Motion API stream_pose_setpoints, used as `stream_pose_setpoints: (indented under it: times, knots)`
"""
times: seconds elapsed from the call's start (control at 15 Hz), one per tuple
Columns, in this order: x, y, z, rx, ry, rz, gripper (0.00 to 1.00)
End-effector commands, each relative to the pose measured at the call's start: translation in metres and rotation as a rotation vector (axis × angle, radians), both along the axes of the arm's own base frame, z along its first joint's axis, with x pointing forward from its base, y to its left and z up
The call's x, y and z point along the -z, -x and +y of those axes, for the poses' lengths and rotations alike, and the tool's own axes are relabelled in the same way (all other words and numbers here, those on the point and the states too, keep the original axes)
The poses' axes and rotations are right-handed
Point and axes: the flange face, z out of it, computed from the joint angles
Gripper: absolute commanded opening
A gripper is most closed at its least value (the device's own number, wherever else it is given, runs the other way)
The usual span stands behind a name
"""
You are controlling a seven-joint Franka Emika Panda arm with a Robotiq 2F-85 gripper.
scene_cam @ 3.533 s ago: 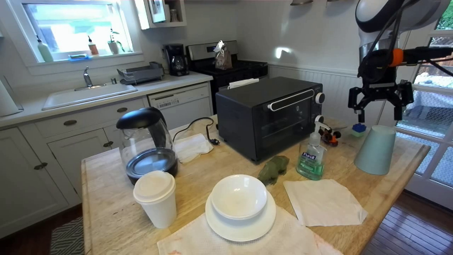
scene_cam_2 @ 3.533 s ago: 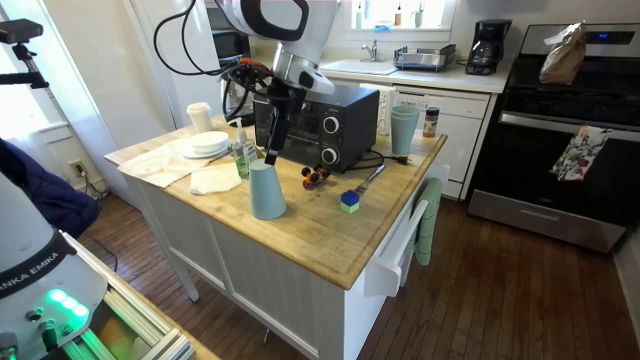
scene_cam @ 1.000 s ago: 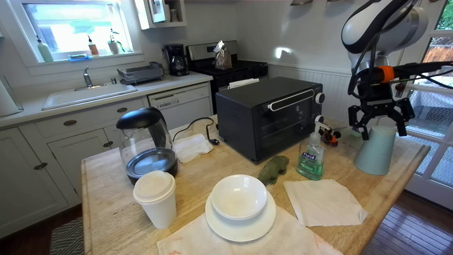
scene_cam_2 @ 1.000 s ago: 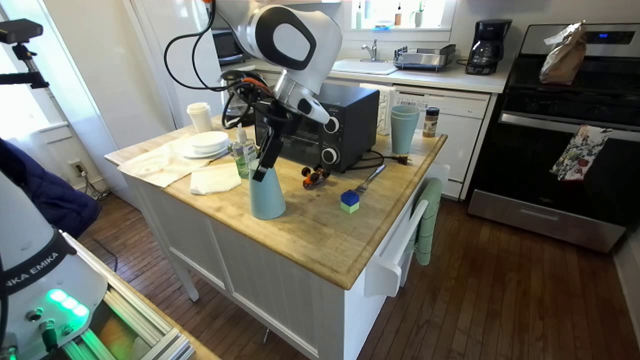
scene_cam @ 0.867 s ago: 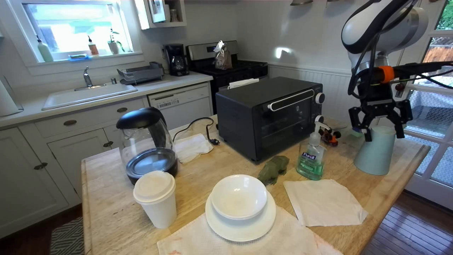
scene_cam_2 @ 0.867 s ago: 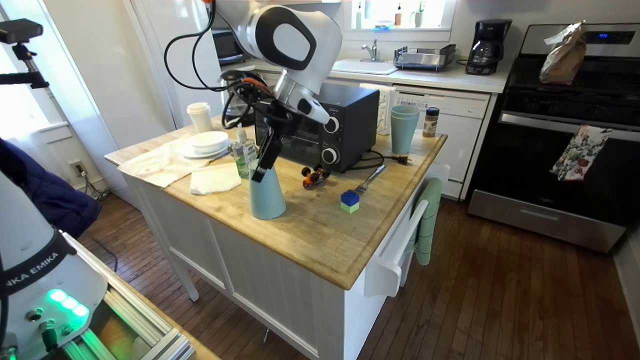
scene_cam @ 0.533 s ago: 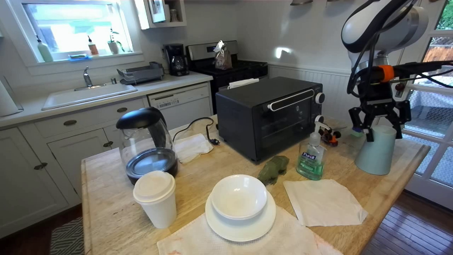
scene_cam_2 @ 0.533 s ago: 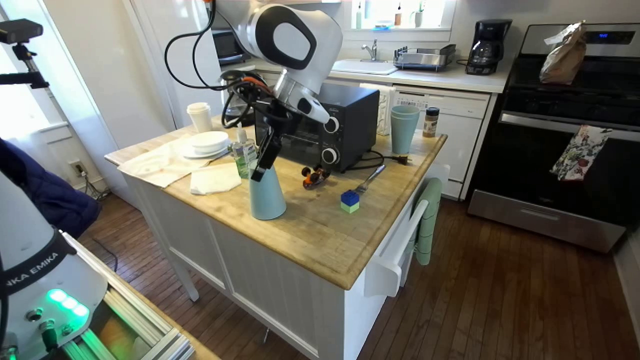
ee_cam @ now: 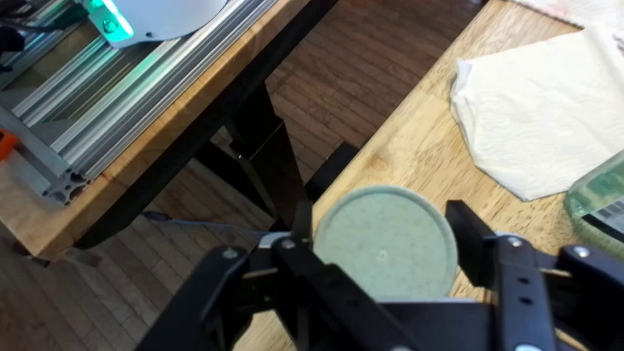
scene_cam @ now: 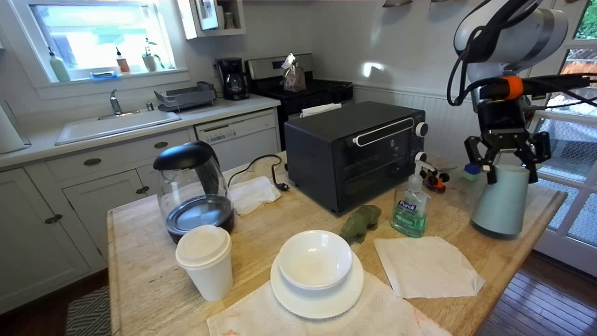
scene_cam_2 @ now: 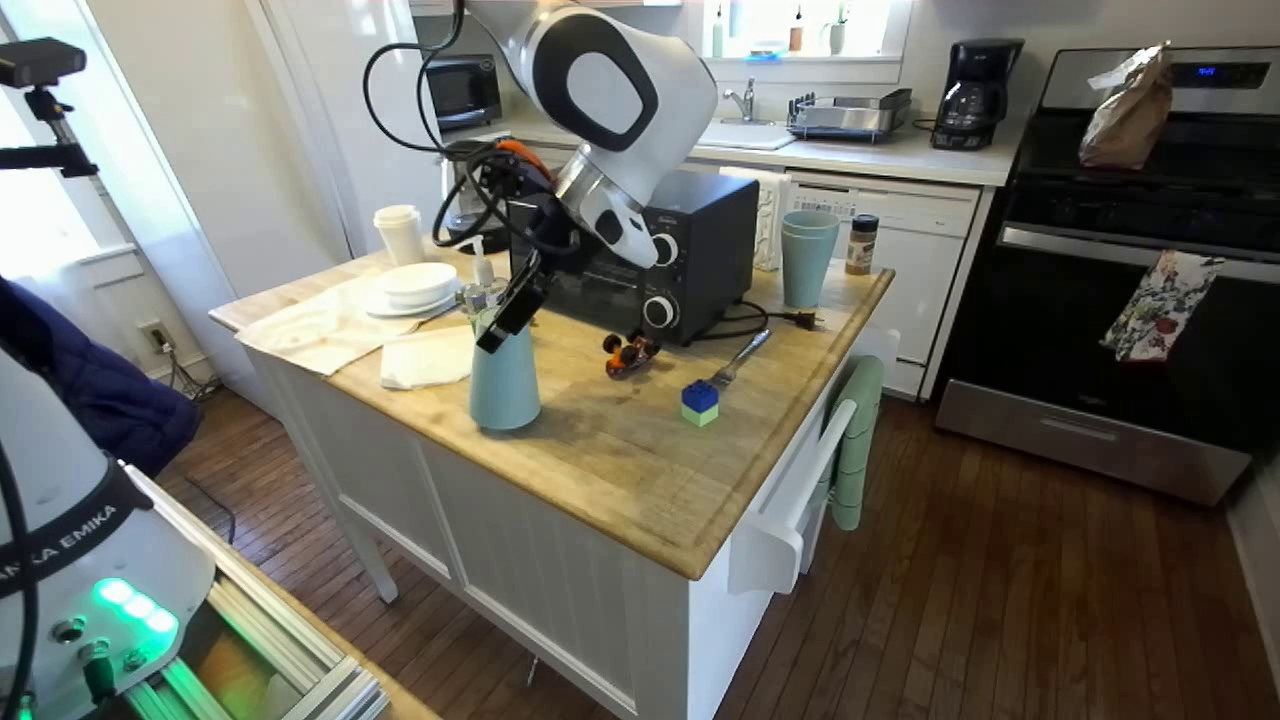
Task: Pick up the light blue cup and put it the right way up on the oven
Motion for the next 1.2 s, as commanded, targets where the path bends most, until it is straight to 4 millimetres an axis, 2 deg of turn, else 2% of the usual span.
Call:
stream_pose_setpoints:
  times: [0.0,0.33,0.67,1.13]
  knots:
    - [0.004,-0.001,-0.022,0.096,-0.153,0.029,0.44]
    - [0.024,0.007,-0.051,0.221,-0.272,0.053,0.44]
    - [0.043,0.012,-0.061,0.33,-0.446,0.078,0.44]
    - [0.071,0.016,-0.071,0.409,-0.575,0.111,0.44]
